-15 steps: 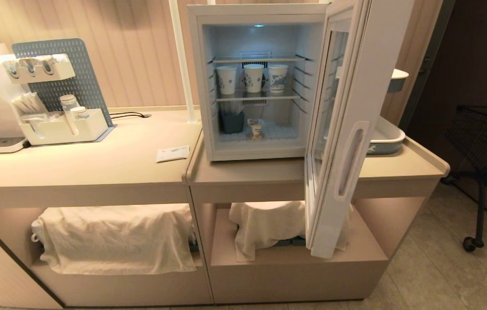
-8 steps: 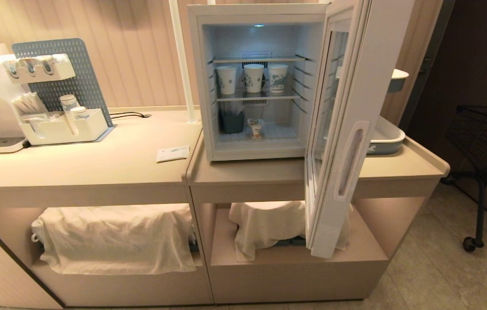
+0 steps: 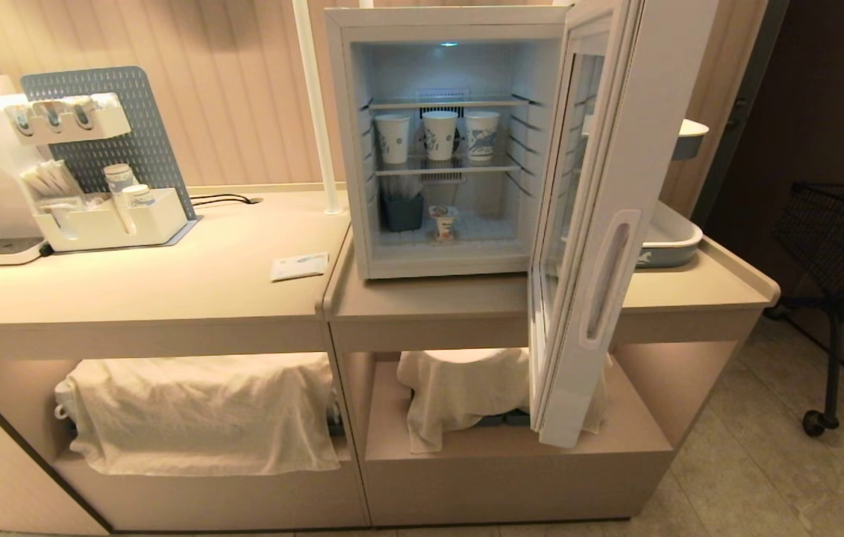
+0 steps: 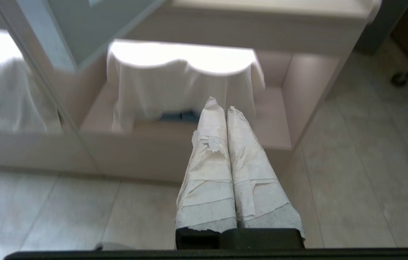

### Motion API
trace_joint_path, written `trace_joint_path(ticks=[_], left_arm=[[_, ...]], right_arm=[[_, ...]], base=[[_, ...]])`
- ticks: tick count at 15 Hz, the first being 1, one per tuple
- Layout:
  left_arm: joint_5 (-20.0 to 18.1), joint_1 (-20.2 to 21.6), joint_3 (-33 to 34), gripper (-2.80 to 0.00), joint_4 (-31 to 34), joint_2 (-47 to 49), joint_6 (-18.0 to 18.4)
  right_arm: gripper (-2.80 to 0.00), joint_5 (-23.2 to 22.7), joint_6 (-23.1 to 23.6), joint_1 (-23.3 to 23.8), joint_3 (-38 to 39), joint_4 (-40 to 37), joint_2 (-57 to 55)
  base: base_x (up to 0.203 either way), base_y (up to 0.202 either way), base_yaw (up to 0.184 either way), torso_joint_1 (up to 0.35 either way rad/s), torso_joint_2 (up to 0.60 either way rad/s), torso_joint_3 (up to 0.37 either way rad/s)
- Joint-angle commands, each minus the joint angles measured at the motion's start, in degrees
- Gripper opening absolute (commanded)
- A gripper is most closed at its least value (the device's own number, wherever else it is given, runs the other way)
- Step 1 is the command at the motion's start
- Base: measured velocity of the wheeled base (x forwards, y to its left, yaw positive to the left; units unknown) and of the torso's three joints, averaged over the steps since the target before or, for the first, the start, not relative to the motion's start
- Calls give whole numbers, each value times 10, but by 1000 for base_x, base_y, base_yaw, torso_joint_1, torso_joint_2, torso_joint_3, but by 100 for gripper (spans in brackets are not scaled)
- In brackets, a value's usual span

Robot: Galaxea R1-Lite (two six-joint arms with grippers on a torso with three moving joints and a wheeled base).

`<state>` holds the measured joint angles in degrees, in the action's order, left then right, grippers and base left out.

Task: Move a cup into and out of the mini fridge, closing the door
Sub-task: Close the freezer door

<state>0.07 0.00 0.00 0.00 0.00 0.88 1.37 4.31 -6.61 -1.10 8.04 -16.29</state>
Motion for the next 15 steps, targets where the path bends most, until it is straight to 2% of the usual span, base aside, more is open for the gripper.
trace_joint_path(ticks=[1, 4, 7, 10, 12, 15], left_arm=[[0, 0, 0, -280, 0, 1, 0], [0, 0, 0, -280, 0, 0, 0], [0, 0, 0, -280, 0, 0, 0], [0, 0, 0, -280, 0, 1, 0], [0, 0, 0, -280, 0, 1, 0], [0, 0, 0, -280, 0, 0, -1]], right_arm=[[-280, 1, -1, -1, 17, -10, -2], [-280, -3, -47, -1, 17, -16, -2], [-280, -5, -51, 15, 17, -31, -2], [-280, -6, -15, 15, 18, -33, -2], [-280, -4, -19, 21, 18, -17, 0], [-280, -9, -19, 54, 17, -42, 98]], base=[[0, 0, 0, 0, 0, 0], [0, 0, 0, 0, 0, 0], [0, 0, 0, 0, 0, 0], [0, 0, 0, 0, 0, 0], [0, 0, 0, 0, 0, 0], [0, 0, 0, 0, 0, 0]])
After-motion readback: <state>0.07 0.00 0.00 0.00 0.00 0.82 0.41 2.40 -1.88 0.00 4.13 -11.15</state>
